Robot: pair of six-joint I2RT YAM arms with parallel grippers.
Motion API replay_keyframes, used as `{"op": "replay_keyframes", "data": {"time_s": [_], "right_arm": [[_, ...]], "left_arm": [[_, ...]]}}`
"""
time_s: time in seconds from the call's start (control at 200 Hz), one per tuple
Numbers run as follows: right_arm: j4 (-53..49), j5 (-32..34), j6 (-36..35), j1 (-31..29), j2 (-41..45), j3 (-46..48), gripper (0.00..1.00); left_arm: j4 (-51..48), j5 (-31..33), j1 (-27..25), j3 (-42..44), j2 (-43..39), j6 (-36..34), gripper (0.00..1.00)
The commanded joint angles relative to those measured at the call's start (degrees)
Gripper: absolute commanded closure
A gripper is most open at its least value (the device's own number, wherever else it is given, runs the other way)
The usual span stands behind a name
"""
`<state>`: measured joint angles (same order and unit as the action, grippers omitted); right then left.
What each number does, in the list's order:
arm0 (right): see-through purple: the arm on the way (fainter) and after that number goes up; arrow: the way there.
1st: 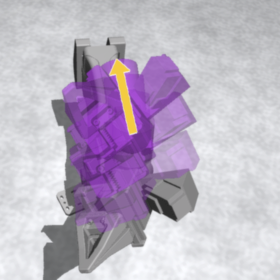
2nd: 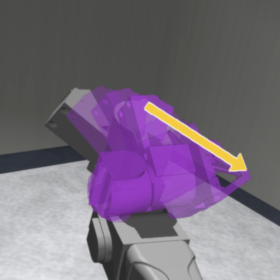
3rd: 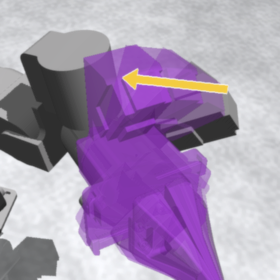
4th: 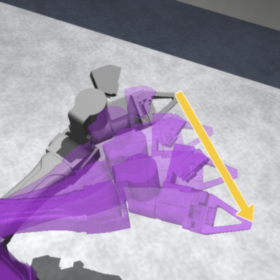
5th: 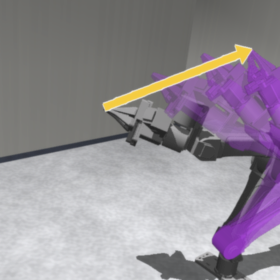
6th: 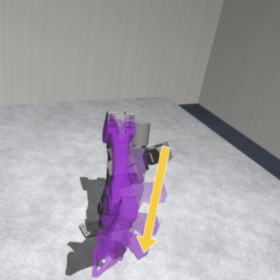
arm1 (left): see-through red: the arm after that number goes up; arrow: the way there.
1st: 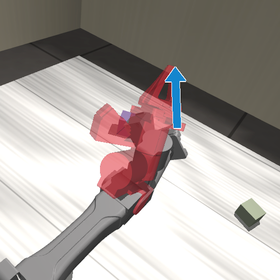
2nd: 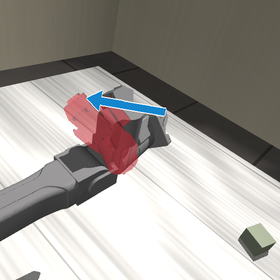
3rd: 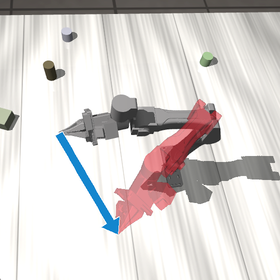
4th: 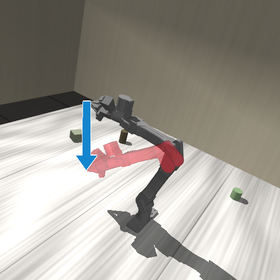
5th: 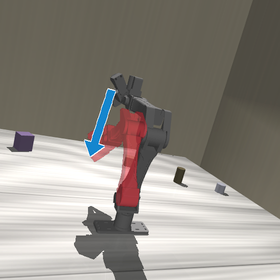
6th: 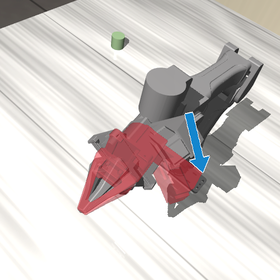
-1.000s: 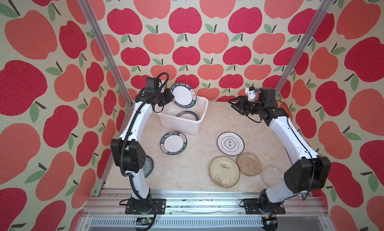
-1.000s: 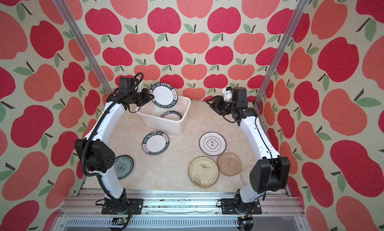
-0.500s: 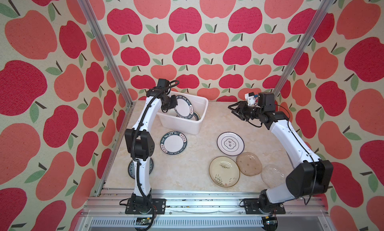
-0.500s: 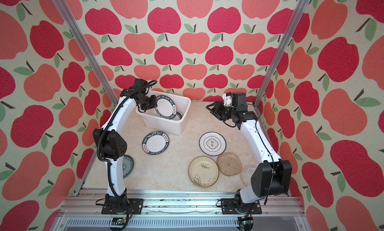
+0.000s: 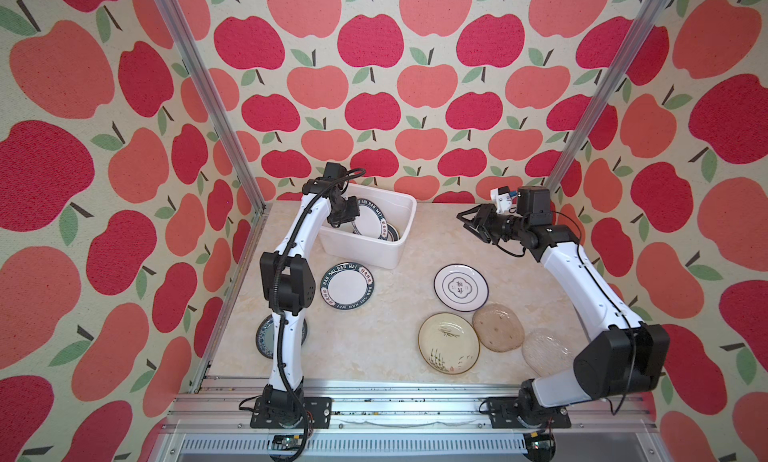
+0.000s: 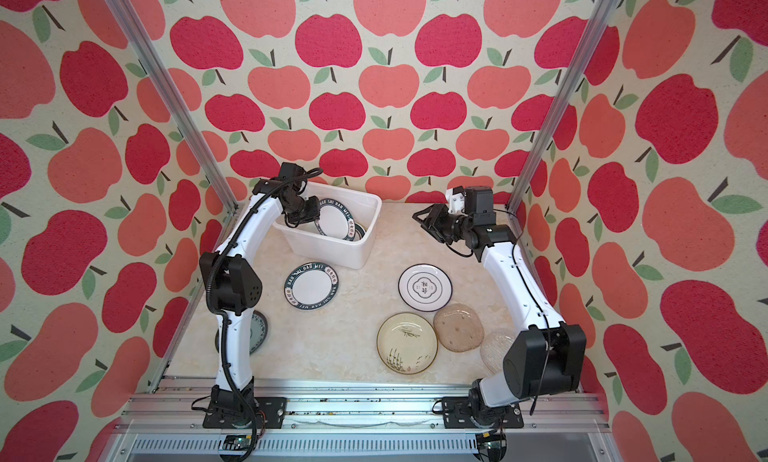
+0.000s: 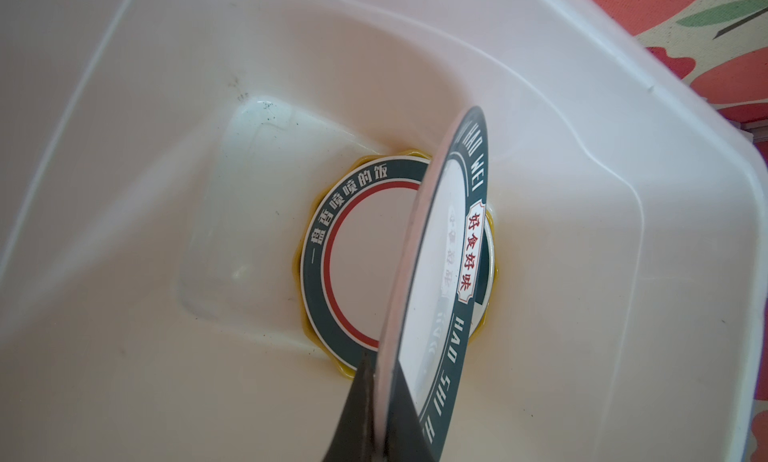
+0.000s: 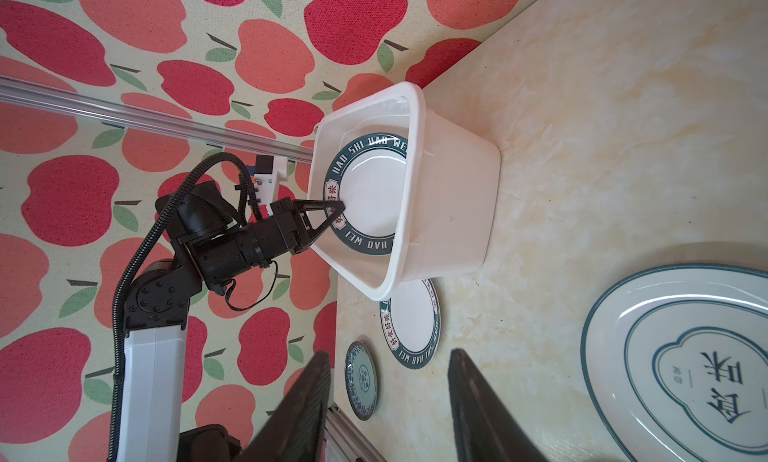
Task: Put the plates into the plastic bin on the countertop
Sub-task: 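Lower the HAO SHI HAO WEI plate into the bin with the left gripper, then release the plate onto the stack and raise the left gripper from the bin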
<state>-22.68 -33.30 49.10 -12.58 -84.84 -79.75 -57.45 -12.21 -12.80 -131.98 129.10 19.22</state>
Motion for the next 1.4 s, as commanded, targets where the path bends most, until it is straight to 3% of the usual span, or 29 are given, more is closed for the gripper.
{"op": "replay_keyframes", "data": {"time_s": [0.0, 0.525, 0.83, 1.126, 1.396], "right_arm": [[-0.5, 0.1, -0.7, 0.4, 1.5, 1.3, 0.51], [0.2, -0.7, -0.5, 0.3, 0.5, 2.9, 0.51], [0.9, -1.6, -0.4, 0.3, -0.9, 2.5, 0.51], [0.5, -2.5, -0.5, 0.4, -2.2, 1.3, 0.51], [-0.1, -2.9, -0.6, 0.4, -2.3, 1.5, 0.51]], "left_arm": [[-0.2, 0.8, -0.7, -2.9, 1.3, -2.5, 1.00], [0.6, -2.2, -0.6, -3.9, 5.6, -2.9, 0.96], [0.6, -2.7, -0.1, -2.3, 6.4, -3.0, 0.77], [0.9, -3.1, 0.1, -2.3, 8.7, -2.9, 0.73], [-0.1, -0.9, 0.2, -2.4, 10.2, -3.4, 0.53]]}}
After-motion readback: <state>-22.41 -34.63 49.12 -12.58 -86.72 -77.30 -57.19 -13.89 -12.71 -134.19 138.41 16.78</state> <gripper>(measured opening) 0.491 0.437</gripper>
